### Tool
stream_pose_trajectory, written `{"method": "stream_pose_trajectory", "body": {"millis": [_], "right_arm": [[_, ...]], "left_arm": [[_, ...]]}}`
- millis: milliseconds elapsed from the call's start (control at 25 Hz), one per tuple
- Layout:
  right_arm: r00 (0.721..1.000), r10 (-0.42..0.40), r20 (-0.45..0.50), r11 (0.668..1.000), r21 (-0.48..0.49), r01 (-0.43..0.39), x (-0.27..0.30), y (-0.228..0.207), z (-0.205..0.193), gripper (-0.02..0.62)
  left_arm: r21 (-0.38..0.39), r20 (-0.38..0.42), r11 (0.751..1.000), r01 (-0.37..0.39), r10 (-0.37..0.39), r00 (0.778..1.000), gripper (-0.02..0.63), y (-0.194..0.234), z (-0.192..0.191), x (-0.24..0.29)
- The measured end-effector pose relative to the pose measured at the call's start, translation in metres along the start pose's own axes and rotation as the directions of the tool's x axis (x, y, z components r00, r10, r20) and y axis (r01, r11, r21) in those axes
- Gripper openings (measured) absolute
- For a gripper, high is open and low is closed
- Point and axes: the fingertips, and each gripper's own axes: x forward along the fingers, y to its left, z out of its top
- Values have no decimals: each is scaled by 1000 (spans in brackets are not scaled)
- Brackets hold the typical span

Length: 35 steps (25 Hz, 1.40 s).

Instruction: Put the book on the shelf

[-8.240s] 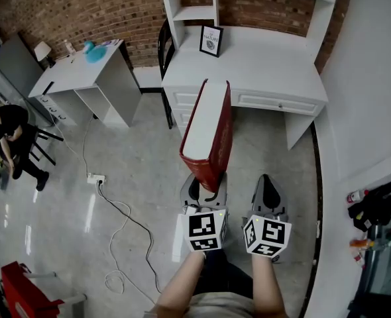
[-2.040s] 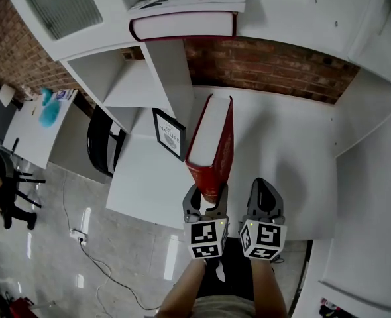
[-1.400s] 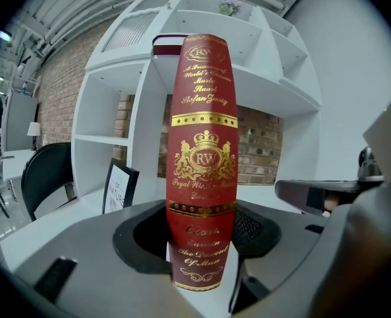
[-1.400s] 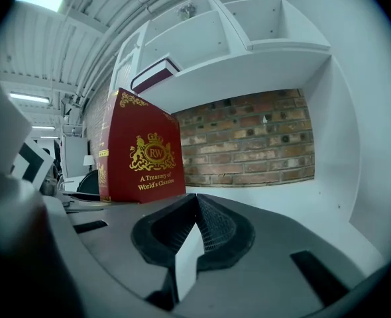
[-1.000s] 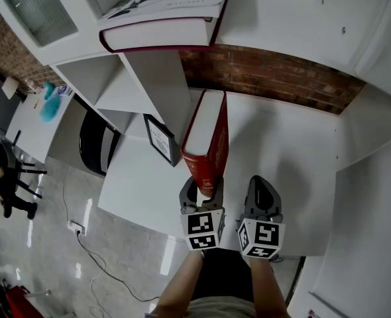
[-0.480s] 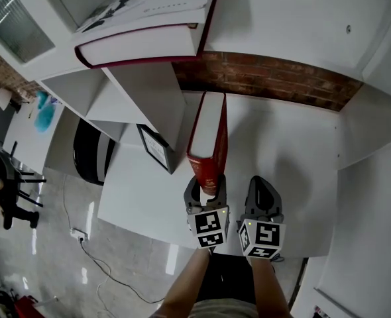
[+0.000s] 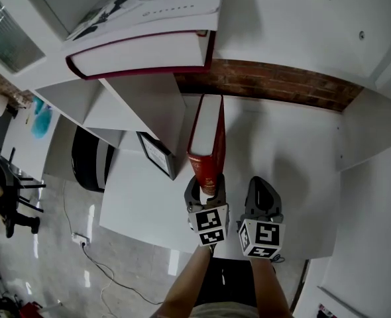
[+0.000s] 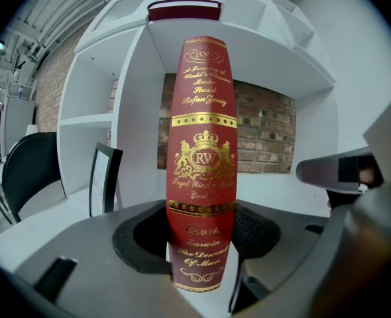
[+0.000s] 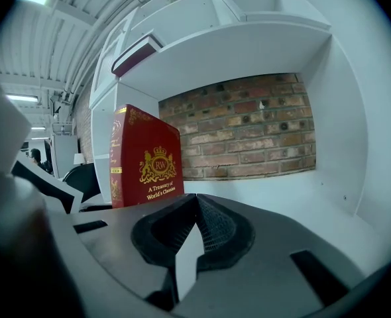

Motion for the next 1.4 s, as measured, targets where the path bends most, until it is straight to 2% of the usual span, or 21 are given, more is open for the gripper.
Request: {"method": "stream_pose_trajectory", "body": {"millis": [840,1400], "right_arm": [[1000,-28,-4,1000,6,28,14,-1,-1,15],[1000,-29,-11,1000,7,29,13,-4,-6,15]], "left_arm": [[10,-52,1000,9,-8,999,247,9,-11,39],[19,-46,1000,0,1,999,247,6,-19,45]]}}
